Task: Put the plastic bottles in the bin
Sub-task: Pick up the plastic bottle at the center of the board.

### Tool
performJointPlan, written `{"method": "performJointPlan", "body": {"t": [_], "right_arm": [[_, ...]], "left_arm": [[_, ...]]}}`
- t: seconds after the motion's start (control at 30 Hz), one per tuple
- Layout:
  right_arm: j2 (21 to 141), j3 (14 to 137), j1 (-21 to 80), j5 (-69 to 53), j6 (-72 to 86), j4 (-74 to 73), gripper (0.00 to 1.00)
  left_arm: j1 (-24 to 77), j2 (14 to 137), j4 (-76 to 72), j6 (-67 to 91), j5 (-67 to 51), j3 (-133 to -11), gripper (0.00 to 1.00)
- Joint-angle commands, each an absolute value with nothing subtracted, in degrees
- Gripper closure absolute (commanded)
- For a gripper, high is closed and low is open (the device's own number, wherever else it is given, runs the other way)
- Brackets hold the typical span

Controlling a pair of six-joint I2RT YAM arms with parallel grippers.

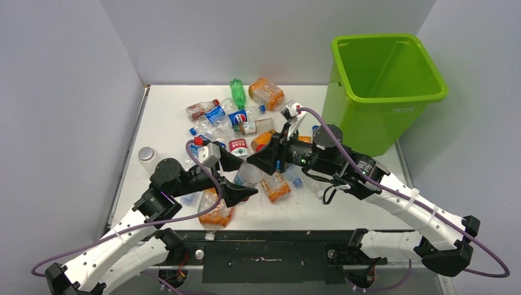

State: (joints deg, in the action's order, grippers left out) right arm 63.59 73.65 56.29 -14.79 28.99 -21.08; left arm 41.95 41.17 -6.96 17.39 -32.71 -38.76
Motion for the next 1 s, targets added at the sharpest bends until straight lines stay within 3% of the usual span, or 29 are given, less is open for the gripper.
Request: {"method": "performJointPlan", "body": {"t": [0.0, 0.1, 0.13, 0.3, 0.33, 0.4, 0.47, 0.5, 0.57, 0.83, 0.97], "right_arm": [[63.41, 77.95, 56.36, -13.26, 28.3, -16.22, 0.95], [63.96, 79.48, 56.43, -12.78, 27.9, -17.1, 0.95], [63.95, 79.87, 56.43, -12.61, 27.82, -17.24, 0.95], [65.43, 80.94, 56.49, -14.02, 27.99, -18.29, 0.93], [65.41, 80.9, 56.51, -14.33, 27.97, -18.19, 0.77], [64.89, 80.67, 56.64, -14.47, 27.8, -17.35, 0.32], [63.73, 80.04, 56.89, -13.33, 27.76, -16.16, 0.07], [63.01, 79.38, 57.07, -12.37, 27.73, -15.27, 0.01], [60.65, 76.85, 57.75, -8.67, 27.48, -12.56, 0.09], [53.01, 60.02, 61.09, -0.51, 27.8, 10.21, 0.02], [54.52, 58.98, 64.34, 3.53, 26.16, 14.39, 0.09]], "left_arm": [[42.08, 41.18, -10.9, 18.4, -36.6, -38.71, 0.04], [42.09, 42.96, -10.23, 18.54, -37.84, -39.57, 0.02], [42.09, 43.43, -10.2, 18.61, -38.09, -39.75, 0.08], [42.01, 44.19, -9.32, 18.13, -37.51, -40.77, 0.62], [42.01, 44.24, -9.24, 17.97, -37.65, -40.92, 0.74], [42.0, 44.02, -9.56, 17.82, -37.43, -40.83, 0.86], [42.01, 43.41, -10.35, 17.84, -36.48, -40.21, 0.9], [42.01, 43.05, -10.75, 17.91, -35.99, -39.97, 0.9], [41.93, 42.58, -11.5, 18.06, -35.39, -39.47, 0.9], [41.87, 41.85, -12.81, 18.87, -34.14, -38.58, 0.91], [41.92, 42.26, -12.84, 18.98, -34.15, -38.65, 0.91]]}}
